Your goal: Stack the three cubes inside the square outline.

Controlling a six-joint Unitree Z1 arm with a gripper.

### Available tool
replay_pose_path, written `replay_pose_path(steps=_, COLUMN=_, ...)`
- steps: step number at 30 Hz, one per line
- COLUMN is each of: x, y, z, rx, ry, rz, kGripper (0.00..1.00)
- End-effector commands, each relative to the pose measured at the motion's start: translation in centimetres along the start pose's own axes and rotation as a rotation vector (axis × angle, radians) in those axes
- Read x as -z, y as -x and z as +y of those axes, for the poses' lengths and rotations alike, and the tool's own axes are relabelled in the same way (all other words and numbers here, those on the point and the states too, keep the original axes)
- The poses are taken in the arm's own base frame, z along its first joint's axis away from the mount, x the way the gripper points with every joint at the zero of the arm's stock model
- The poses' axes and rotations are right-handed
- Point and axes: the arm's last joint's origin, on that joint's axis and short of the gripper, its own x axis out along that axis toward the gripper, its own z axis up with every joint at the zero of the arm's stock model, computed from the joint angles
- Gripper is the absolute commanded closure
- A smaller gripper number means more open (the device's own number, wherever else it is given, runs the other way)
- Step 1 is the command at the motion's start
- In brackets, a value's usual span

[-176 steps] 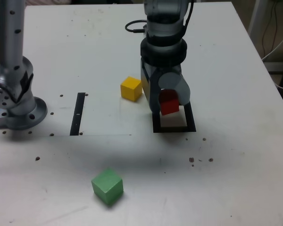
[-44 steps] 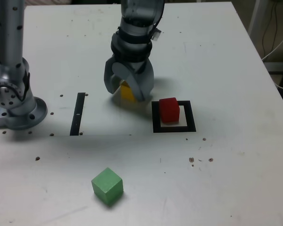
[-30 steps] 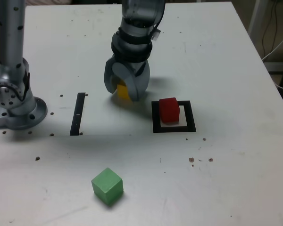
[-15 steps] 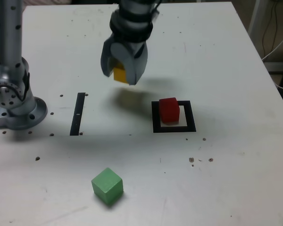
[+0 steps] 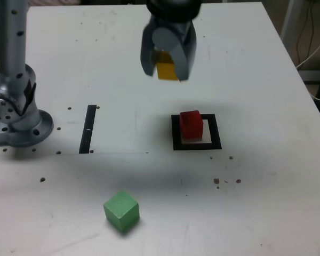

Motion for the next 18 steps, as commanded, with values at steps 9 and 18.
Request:
replay_pose_path(steps=9, x=-2.8, y=-0.6, z=-1.6, rx=0.046, ry=0.160, rz=0.003, kGripper=0.77)
replay_pose_path(steps=18, x=-4.1, y=-1.2, z=-2.1, rx=0.049, ry=0.236, rz=0.013, kGripper=0.77)
